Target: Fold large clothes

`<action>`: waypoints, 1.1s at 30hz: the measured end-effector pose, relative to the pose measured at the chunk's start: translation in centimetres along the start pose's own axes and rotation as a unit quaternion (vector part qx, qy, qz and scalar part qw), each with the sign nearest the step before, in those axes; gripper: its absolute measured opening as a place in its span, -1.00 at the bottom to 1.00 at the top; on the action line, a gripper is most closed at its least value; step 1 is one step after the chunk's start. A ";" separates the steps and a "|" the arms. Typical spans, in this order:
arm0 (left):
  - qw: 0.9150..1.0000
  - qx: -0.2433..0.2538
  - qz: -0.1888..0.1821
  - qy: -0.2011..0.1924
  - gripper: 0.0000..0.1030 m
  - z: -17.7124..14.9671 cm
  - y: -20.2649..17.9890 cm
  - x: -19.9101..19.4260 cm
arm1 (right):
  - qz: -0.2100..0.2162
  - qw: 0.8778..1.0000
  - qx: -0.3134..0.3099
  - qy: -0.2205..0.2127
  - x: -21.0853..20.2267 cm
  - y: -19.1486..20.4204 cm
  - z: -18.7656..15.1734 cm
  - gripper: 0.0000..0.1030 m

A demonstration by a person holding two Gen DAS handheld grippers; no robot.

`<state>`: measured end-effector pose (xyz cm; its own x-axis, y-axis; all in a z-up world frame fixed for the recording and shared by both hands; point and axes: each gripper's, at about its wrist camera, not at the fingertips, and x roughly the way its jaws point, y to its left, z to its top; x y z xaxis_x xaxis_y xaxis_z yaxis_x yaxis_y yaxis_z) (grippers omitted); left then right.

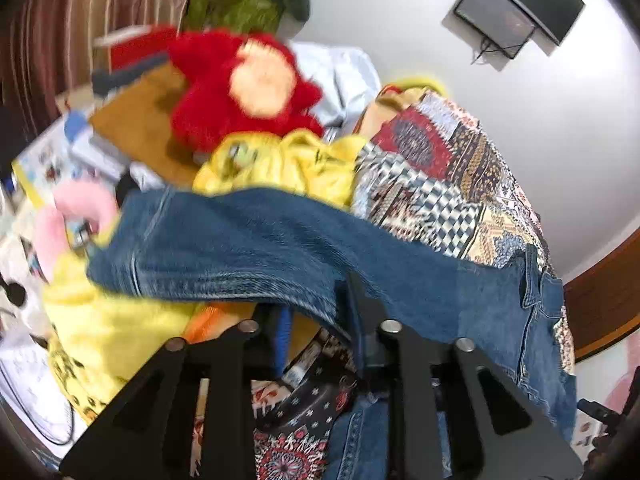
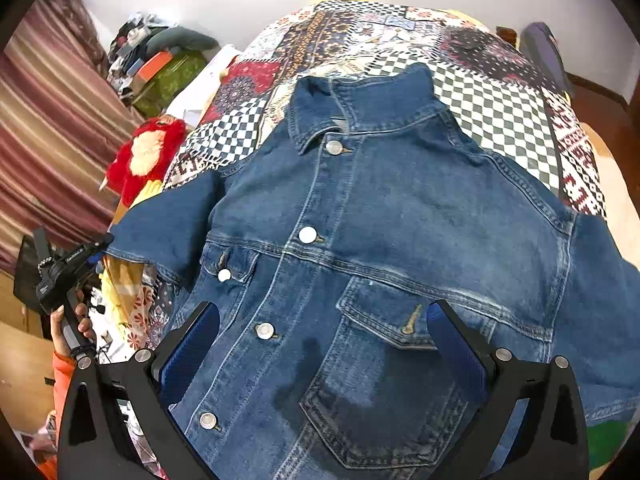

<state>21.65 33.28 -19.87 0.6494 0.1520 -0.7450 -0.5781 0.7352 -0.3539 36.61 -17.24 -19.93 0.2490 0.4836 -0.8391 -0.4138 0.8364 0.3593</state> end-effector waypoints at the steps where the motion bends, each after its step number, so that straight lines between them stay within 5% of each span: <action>1: 1.000 0.009 0.003 -0.007 -0.64 0.3 -0.7 -0.3 | 0.000 1.000 0.003 -0.002 -0.2 -0.3 0.0 1.00; 8: 0.992 0.100 -0.039 -0.065 -0.77 1.8 -9.2 -3.9 | 0.001 1.000 0.019 -0.020 -1.8 -2.2 -0.3 1.00; 13: 0.975 0.182 -0.104 -0.069 -0.80 0.7 -17.5 -5.0 | 0.002 0.999 0.035 -0.032 -3.0 -3.8 -0.5 1.00; 18: 0.954 0.248 -0.167 -0.014 -0.80 -3.2 -24.9 -2.9 | -0.004 0.998 0.044 -0.038 -3.8 -5.3 -0.9 1.00; 28: 0.894 0.378 -0.177 0.162 -0.80 -17.3 -31.9 4.3 | -0.015 0.998 0.061 -0.029 -4.3 -7.3 -2.0 1.00; 31: 0.884 0.389 -0.177 0.190 -0.80 -19.5 -31.4 4.6 | -0.019 0.998 0.056 -0.021 -3.9 -7.2 -2.2 1.00; 33: 0.885 0.389 -0.176 0.184 -0.79 -19.3 -30.8 4.0 | -0.022 0.998 0.048 -0.018 -3.7 -6.7 -2.1 1.00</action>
<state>32.49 -1.48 -22.88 0.4346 -0.2968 -0.8503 0.2369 0.9486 -0.2101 36.63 -25.18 -20.12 0.2974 0.4527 -0.8406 -0.3156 0.8776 0.3610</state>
